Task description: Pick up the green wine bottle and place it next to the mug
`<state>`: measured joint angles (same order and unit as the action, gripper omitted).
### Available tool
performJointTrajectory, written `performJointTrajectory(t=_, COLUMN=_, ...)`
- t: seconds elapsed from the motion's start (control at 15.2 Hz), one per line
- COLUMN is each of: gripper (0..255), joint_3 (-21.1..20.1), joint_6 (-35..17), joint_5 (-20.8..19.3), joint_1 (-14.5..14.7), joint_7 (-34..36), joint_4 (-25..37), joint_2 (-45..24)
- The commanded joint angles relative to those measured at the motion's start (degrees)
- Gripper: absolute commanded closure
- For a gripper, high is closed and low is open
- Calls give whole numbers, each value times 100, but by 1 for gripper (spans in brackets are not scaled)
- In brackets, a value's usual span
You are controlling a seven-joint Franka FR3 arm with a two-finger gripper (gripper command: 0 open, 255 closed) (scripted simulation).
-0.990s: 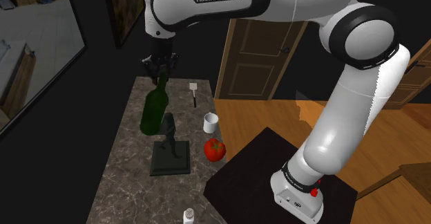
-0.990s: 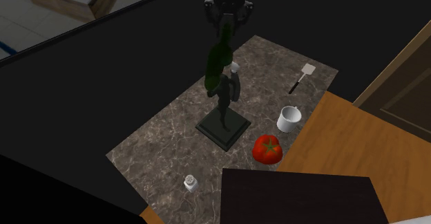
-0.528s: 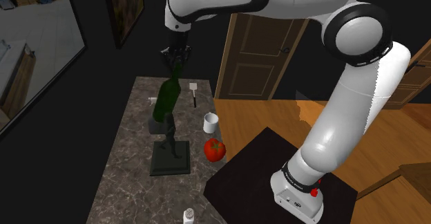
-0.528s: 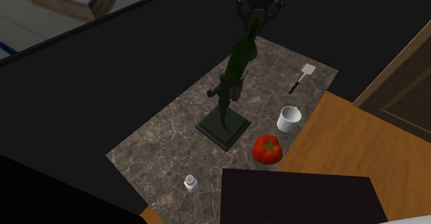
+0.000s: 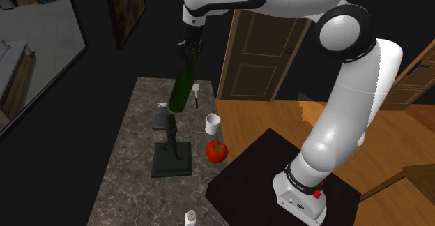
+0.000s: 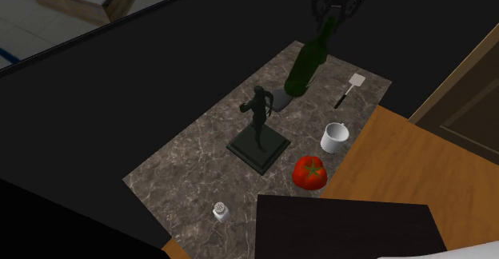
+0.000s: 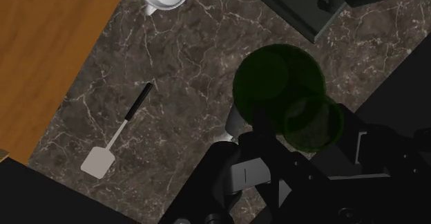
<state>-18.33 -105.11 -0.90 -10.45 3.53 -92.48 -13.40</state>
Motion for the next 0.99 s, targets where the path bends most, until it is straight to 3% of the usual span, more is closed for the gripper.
performJointTrajectory(t=0.0, gripper=255, joint_3=92, joint_6=82, joint_5=-6, joint_1=-139, joint_7=-241, joint_4=161, joint_2=-88)
performJointTrajectory(t=0.4, gripper=255, joint_3=328, joint_6=354, joint_5=-84, joint_1=-470, joint_7=-825, joint_4=919, joint_2=-608)
performJointTrajectory(t=0.92, gripper=255, joint_3=341, joint_6=-241, joint_5=-97, joint_1=-485, joint_7=-836, joint_4=370, joint_2=-656)
